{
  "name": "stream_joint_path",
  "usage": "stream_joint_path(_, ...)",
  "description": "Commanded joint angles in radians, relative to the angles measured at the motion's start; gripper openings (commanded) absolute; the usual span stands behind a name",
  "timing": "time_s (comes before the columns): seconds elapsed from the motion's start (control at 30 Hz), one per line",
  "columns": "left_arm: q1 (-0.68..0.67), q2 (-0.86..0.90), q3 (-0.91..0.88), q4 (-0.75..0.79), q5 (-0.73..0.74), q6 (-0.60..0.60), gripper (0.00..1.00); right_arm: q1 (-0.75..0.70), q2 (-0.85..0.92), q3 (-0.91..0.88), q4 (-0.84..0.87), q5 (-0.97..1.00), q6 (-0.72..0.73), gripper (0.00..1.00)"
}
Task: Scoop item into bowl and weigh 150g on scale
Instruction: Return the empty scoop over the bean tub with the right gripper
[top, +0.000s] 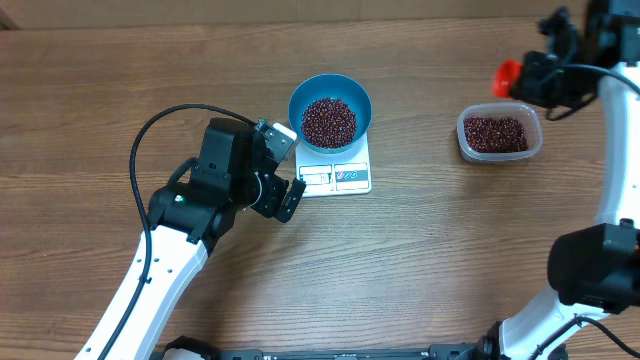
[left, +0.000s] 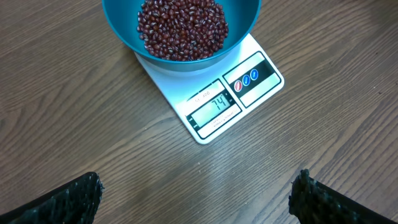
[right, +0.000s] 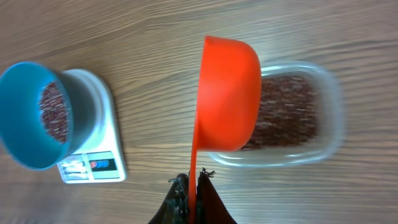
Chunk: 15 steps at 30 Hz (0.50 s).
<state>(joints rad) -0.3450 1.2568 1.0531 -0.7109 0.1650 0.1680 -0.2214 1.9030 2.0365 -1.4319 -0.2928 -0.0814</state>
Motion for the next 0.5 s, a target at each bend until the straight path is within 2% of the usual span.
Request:
stream_joint_path(0.0, 0.004, -0.008, -0.003, 0.001, 0.011, 0.019, 1.0, -0.053, -0.013, -0.049, 0.004, 0.016, -0.071, 0.04)
stream_joint_path(0.13, 0.004, -0.008, -0.003, 0.001, 0.011, 0.019, 1.0, -0.092, -0.01, -0.156, 0.056, 0.085, -0.101, 0.04)
stream_joint_path(0.33, 0.004, -0.008, -0.003, 0.001, 0.011, 0.019, 1.0, -0.097, -0.01, -0.377, 0.26, 0.159, -0.111, 0.04)
stream_joint_path(0.47, 0.004, -0.008, -0.003, 0.001, 0.011, 0.019, 1.0, -0.093, -0.01, -0.464, 0.359, 0.177, -0.15, 0.04)
